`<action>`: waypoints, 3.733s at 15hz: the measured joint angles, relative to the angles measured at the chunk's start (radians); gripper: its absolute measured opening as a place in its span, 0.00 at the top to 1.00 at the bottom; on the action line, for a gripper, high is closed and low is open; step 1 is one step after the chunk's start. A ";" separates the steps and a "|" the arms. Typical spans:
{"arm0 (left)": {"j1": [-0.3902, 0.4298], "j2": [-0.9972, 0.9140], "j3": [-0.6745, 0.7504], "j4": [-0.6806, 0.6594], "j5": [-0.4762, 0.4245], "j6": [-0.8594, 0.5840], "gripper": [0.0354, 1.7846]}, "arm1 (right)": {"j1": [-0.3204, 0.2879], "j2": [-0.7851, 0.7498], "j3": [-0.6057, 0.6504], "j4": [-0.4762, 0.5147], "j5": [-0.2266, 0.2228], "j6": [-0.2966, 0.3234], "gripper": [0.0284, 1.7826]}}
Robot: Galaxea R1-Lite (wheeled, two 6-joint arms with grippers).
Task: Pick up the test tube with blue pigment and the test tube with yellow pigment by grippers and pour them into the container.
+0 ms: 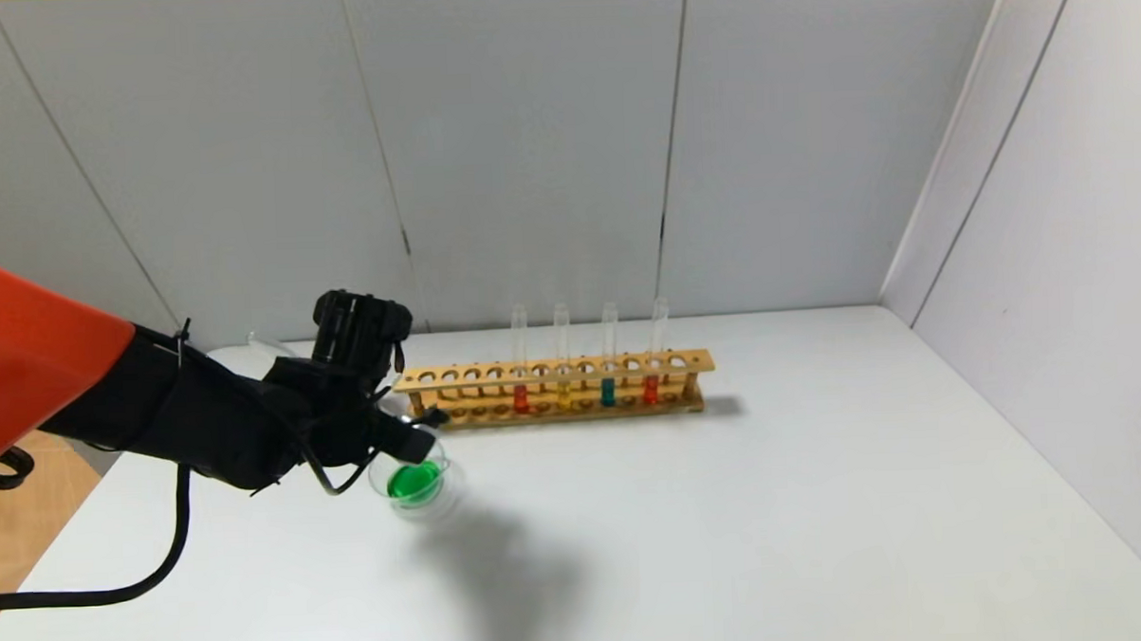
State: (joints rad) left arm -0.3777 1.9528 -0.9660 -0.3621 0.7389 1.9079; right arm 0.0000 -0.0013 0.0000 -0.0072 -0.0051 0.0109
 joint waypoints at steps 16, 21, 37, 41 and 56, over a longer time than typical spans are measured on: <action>0.077 -0.245 0.045 -0.098 -0.238 -1.593 0.82 | 0.000 0.000 0.000 0.000 0.000 0.000 0.02; 0.182 -0.169 -0.068 -0.100 -0.365 -1.790 0.82 | 0.000 0.000 0.000 0.000 0.000 0.000 0.02; 0.291 0.150 -0.217 -0.310 -0.539 -1.903 0.82 | 0.000 0.000 0.000 0.000 0.000 0.000 0.02; 0.294 0.151 -0.182 -0.312 -0.538 -1.900 0.82 | 0.000 0.000 0.000 0.000 0.000 0.000 0.02; 0.272 0.113 -0.124 -0.310 -0.547 -1.896 0.05 | 0.000 0.000 0.000 0.000 0.000 0.000 0.02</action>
State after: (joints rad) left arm -0.1057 2.0657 -1.0900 -0.6723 0.1919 0.0115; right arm 0.0000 -0.0013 0.0000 -0.0072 -0.0053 0.0109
